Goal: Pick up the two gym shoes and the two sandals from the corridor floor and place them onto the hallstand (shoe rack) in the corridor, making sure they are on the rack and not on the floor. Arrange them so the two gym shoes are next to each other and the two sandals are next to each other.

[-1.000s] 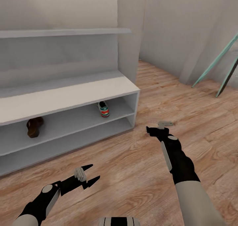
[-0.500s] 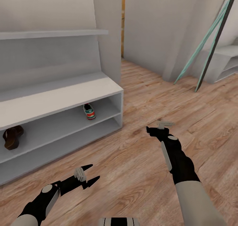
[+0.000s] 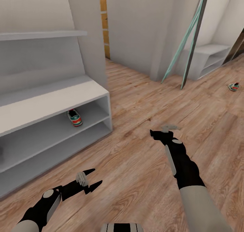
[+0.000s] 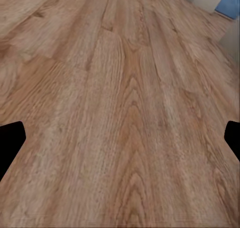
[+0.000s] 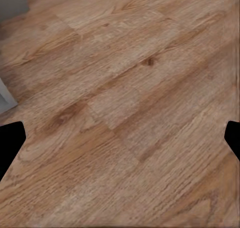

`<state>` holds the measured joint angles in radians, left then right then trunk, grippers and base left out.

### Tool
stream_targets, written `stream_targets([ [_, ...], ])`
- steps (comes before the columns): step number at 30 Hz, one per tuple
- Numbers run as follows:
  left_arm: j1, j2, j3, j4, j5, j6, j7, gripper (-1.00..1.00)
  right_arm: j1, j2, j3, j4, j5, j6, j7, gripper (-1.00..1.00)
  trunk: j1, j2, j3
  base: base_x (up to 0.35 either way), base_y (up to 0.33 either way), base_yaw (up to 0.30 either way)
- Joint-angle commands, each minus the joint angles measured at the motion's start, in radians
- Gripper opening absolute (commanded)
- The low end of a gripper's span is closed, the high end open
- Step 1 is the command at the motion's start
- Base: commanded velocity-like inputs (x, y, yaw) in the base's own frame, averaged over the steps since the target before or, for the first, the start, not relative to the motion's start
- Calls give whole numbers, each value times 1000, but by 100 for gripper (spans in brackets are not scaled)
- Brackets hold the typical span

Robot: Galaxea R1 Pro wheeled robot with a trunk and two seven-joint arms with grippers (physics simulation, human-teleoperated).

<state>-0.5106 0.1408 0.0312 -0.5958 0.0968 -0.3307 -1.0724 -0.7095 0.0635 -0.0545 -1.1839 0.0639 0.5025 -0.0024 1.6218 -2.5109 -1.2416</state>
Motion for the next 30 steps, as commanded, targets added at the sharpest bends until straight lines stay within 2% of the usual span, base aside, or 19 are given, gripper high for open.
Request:
stream_targets([
  [1,0,0,1,1,2,-5,-3,100,-1,1,-1,-1,7,5,1,100,0,0,-1,0,0,-293],
  [30,0,0,1,2,1,-5,-3,100,-1,1,-2,-1,7,5,1,100,0,0,-1,20,0,-293],
])
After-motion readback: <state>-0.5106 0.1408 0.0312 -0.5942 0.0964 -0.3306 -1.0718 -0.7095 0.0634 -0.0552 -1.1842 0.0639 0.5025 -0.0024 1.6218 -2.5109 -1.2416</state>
